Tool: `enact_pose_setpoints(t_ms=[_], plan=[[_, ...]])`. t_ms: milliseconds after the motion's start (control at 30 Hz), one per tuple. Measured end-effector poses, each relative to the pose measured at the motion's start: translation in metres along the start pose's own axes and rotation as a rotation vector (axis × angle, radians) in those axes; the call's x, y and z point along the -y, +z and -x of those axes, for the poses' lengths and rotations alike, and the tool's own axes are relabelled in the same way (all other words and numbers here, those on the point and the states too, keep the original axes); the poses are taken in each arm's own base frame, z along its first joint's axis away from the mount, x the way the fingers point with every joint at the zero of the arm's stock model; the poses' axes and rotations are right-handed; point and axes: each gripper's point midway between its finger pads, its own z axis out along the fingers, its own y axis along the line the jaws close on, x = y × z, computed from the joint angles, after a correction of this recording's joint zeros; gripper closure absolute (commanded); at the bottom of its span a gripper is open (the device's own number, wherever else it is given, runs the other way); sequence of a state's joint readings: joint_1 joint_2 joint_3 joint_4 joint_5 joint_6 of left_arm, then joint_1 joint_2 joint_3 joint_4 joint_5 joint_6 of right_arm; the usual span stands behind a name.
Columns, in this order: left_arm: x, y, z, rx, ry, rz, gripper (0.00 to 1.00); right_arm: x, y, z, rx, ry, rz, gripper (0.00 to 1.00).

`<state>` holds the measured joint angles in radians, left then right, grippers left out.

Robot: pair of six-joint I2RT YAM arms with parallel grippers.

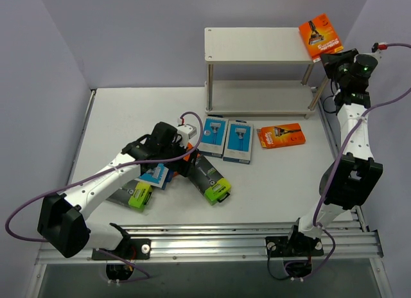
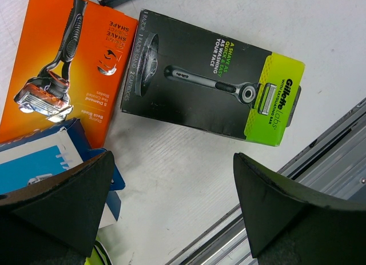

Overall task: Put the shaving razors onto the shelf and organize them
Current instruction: Place the shaving razor onto shelf

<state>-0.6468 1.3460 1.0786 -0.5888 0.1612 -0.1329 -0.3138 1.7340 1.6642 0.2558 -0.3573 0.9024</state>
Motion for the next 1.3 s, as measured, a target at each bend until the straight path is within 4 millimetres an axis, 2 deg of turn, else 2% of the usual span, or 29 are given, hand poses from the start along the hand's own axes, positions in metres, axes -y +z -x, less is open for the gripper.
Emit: enact_pose_setpoints(t_ms=[267,667,1000,1033,1167,1200,1300], plan=[[-0.001,0.002,-0.002,-0.012,0.005,0.001,0.06,0.003,0.001,0.003,0.015,0.044,0.005,1.0],[-0.001,0.003,-0.004,-0.019,0.004,0.002,0.06,0.014,-0.003,0.022,0.048,0.074,-0.01,1.0],[-0.002,0.006,-0.006,-0.031,0.003,0.004,0.06,0.01,-0.004,0.023,0.042,0.084,0.011,1.0],[-0.002,0.006,-0.007,-0.033,0.003,0.004,0.06,0.01,-0.004,0.023,0.041,0.084,0.011,0.96],[-0.002,0.006,-0.007,-0.037,0.002,0.005,0.06,0.011,-0.003,0.022,0.038,0.085,0.01,0.89],[-0.002,0.006,-0.008,-0.038,0.002,0.005,0.06,0.012,-0.003,0.022,0.037,0.085,0.01,0.81],[-0.003,0.007,-0.009,-0.044,0.003,0.006,0.06,0.014,-0.002,0.021,0.033,0.085,0.007,0.65]])
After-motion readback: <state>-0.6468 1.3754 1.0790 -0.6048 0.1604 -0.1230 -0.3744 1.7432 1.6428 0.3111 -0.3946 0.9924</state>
